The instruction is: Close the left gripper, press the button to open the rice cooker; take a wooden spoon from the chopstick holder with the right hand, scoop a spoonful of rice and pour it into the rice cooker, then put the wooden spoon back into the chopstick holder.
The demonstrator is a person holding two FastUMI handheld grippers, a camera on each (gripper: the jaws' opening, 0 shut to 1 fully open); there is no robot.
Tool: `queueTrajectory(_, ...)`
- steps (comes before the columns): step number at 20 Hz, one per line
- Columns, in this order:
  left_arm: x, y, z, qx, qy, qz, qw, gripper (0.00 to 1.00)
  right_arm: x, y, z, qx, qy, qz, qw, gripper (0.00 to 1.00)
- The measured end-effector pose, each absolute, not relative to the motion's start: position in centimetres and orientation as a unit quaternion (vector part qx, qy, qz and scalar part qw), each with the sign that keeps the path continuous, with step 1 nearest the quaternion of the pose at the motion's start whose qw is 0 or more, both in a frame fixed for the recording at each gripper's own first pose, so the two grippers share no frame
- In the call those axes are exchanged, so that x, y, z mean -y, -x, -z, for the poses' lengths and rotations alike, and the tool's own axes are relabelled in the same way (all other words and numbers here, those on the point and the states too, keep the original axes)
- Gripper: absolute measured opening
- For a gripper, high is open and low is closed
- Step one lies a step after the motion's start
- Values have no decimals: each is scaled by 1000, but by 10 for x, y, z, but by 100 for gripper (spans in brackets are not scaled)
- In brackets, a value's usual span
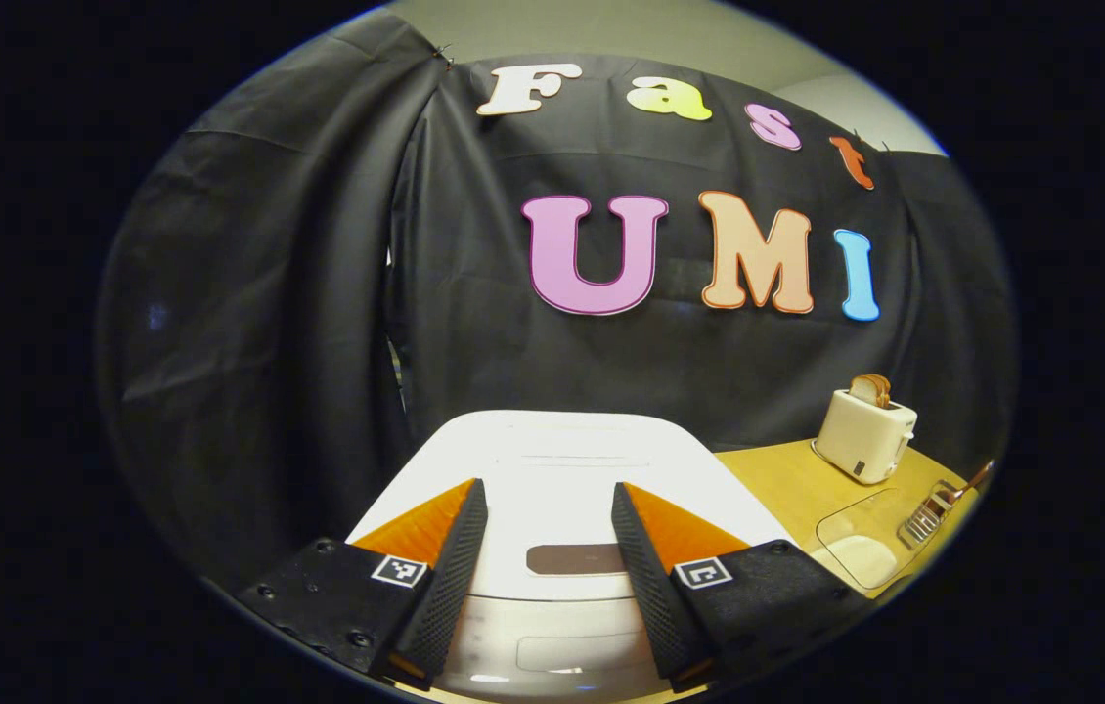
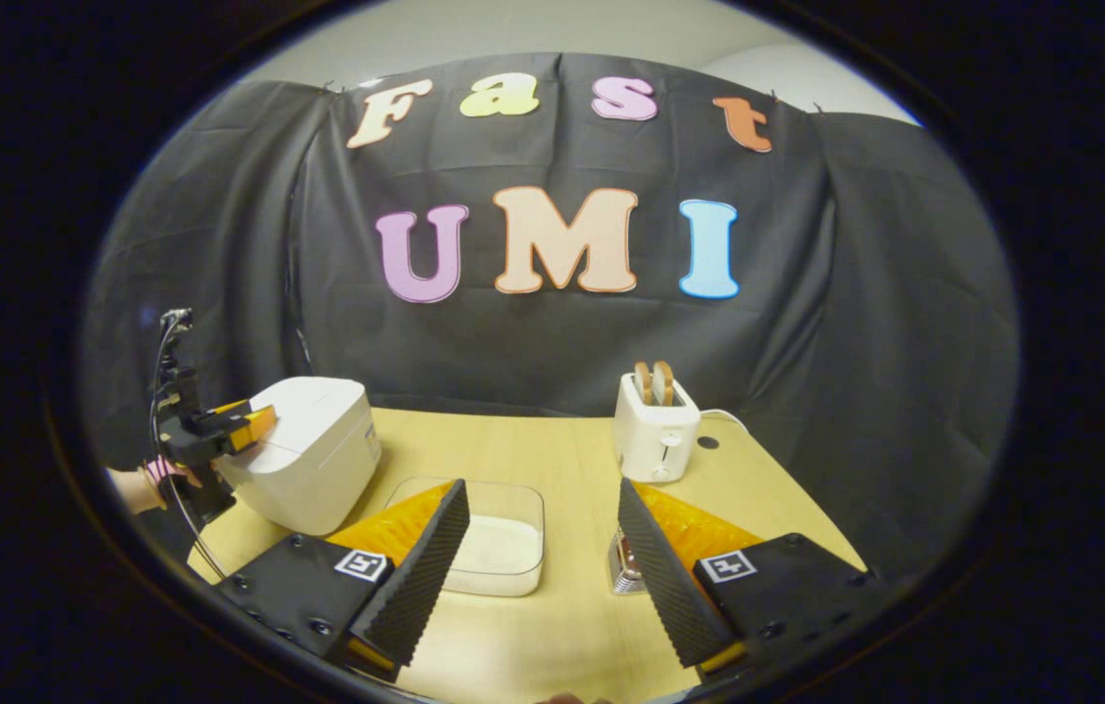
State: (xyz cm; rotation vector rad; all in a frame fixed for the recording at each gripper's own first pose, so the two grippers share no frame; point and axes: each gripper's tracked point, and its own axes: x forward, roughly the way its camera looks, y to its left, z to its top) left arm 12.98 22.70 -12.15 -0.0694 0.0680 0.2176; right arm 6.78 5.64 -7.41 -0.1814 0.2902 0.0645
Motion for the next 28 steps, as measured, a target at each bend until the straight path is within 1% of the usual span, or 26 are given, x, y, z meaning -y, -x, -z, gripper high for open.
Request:
queueTrajectory(8,-228,-131,118,-80,26,-88,993,75,-59,-74,63,-127,90,-42,987,100)
queueTrajectory(13,-216,-124,67,-52,22,-83,995,75,-56,-78,51,-109,82,-51,989,100)
queueTrajectory(15,-203,-116,42,-34,13,-74,997,79,-53,-80,45,-99,78,-52,991,100)
queueTrajectory(16,-196,-113,30,-25,11,-70,997,84,-50,-81,42,-94,74,-53,991,100)
queueTrajectory(17,-189,-108,21,-18,10,-67,998,96,-48,-82,39,-89,70,-54,992,100)
queueTrajectory(21,-155,-83,-3,-16,18,-61,998,97,-36,-82,33,-79,57,-51,994,100)
queueTrajectory(23,-137,-71,-1,-23,36,-54,998,97,-34,-76,24,-75,54,-52,994,94)
queueTrajectory(25,-122,-61,4,-35,59,-52,996,97,-28,-71,21,-67,64,-49,994,94)
queueTrajectory(28,-111,-47,15,-49,67,-70,994,97,-23,-62,22,-57,78,-54,994,94)
